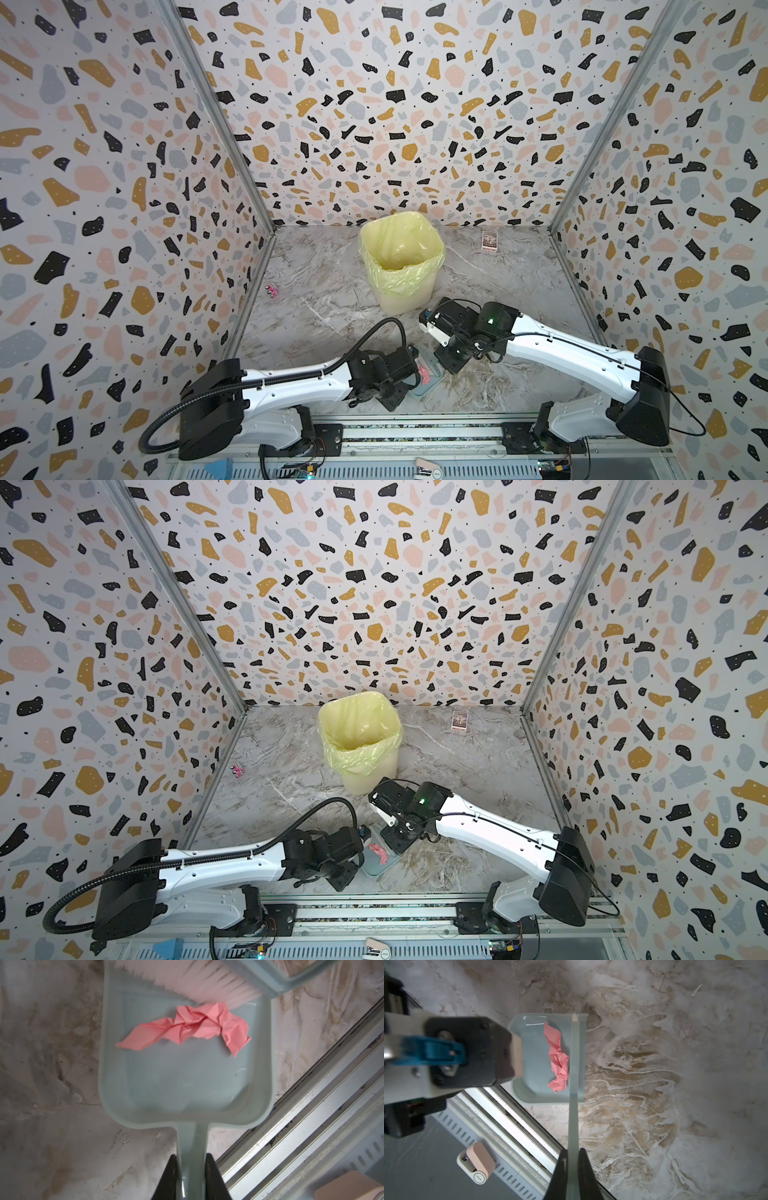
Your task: Sweep away the paper scraps from the table
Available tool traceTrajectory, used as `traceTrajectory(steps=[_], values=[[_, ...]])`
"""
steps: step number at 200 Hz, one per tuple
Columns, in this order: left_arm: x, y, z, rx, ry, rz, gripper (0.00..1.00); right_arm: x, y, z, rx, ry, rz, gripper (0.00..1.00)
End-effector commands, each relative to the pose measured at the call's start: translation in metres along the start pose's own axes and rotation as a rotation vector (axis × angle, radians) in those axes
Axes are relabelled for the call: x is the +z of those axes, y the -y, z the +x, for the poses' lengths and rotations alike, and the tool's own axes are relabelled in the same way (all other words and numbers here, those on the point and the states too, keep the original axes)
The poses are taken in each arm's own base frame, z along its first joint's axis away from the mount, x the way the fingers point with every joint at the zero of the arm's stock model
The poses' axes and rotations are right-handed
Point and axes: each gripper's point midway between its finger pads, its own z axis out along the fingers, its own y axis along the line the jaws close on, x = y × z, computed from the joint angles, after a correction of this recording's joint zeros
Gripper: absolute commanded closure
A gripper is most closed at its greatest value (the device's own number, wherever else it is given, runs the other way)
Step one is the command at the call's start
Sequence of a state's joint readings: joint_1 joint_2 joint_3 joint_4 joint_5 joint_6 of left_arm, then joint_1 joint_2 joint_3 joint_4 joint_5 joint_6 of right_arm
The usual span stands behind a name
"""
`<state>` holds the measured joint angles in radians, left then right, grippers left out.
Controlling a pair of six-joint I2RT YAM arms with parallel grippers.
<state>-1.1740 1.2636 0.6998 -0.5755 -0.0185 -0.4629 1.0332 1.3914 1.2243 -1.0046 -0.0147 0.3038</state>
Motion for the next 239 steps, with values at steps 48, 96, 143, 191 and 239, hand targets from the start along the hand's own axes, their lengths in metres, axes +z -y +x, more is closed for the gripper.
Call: traceTrajectory(steps=[48, 96, 143, 191, 239], values=[[-0.001, -0.002, -0.002, 0.012, 0.013, -0.015, 1.0, -0.021, 0.038, 0.001, 0.089, 0.05, 0.105, 1.0], [0.0, -0.002, -0.001, 0.012, 0.008, -0.018, 1.0, -0.012, -0.001, -0.011, 0.034, 0.074, -0.053, 1.0], [0.0, -0.002, -0.001, 0.012, 0.008, -0.02, 1.0, -0.016, -0.032, -0.015, -0.007, 0.089, -0.193, 1.0], [-0.001, -0.003, -0.001, 0.012, 0.011, -0.026, 1.0, -0.026, 0.006, -0.009, 0.045, 0.089, -0.051, 1.0], [-0.003, -0.005, -0.004, 0.006, 0.028, -0.035, 1.0, -0.034, 0.027, -0.005, 0.104, 0.122, -0.017, 1.0]])
